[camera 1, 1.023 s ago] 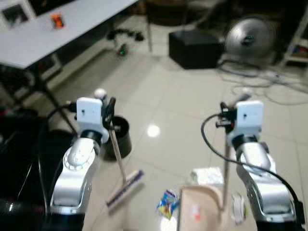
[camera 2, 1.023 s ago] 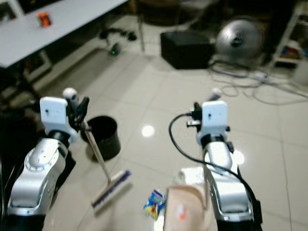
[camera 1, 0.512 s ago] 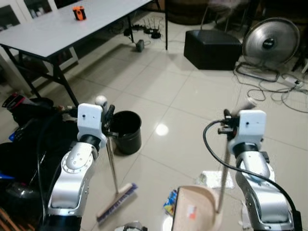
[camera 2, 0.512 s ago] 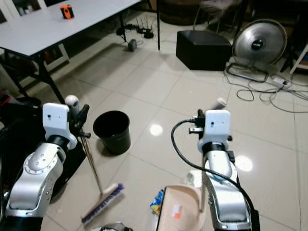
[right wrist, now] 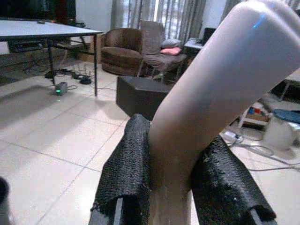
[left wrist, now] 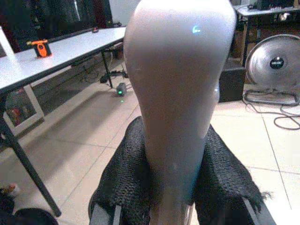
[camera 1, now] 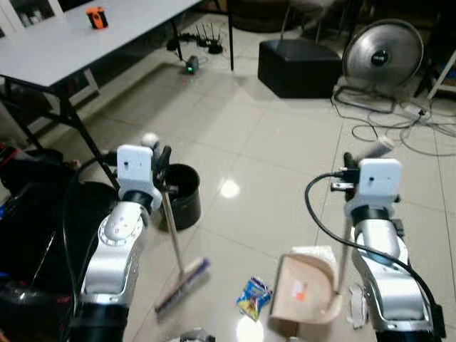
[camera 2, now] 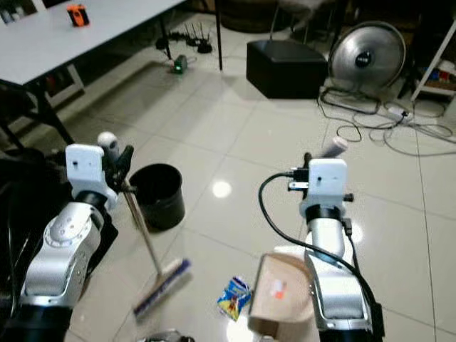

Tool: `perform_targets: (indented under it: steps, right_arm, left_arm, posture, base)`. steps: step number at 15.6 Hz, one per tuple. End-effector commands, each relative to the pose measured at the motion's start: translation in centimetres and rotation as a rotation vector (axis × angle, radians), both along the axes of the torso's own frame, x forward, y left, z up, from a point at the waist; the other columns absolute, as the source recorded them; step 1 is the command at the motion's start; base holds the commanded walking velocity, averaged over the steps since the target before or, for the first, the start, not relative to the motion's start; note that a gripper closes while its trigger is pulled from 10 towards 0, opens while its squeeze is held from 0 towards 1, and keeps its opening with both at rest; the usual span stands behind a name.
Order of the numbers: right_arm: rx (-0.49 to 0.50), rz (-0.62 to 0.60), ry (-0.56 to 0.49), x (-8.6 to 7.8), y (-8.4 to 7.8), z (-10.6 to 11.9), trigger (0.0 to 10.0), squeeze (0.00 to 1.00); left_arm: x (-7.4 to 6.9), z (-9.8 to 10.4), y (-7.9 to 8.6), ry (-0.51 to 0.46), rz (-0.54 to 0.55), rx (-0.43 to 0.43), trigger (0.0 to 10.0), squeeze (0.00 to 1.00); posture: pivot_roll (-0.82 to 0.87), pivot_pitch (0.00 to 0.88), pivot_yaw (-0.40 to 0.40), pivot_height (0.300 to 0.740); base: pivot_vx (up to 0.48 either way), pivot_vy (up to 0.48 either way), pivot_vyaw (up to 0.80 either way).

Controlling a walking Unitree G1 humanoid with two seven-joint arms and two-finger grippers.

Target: Sweep floor

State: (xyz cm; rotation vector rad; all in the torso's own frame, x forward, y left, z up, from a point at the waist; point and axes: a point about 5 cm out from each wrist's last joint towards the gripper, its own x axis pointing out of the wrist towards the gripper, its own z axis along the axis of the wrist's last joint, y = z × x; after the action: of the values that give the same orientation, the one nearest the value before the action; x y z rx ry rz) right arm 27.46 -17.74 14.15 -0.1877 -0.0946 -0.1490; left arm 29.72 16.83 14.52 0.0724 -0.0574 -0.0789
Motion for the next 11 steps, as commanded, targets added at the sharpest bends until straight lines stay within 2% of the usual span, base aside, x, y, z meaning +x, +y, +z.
perform_targets:
  steps: [1,4,11]
  right_arm:
    - [0.009,0.03,-0.057,0.6,0.5,1.0,10.0,0.0]
    - [-0.006,0.052,-0.064,1.1,0.8,1.2,10.0,0.0]
    - [-0.046,0.04,-0.089,1.7,0.3,1.0,10.0,0.0]
  left_arm:
    - [0.4,0.9,0.3,-0.05,0.025,0.011,10.0,0.0]
    - [0.4,1.0,0.5,-0.061,0.023,0.012,10.0,0.0]
    - [0.6,0.7,1.0,-0.07,0.062,0.011,10.0,0.0]
  posture:
    - [-0.02,0.061,0.075,0.74]
    - [-0.02,0.071,0.086,0.74]
    - [-0.03,0.083,0.091,0.74]
  base:
    - [0.0,0.0,0.0]
    - [0.0,0.0,0.0]
    - [0.0,0.0,0.0]
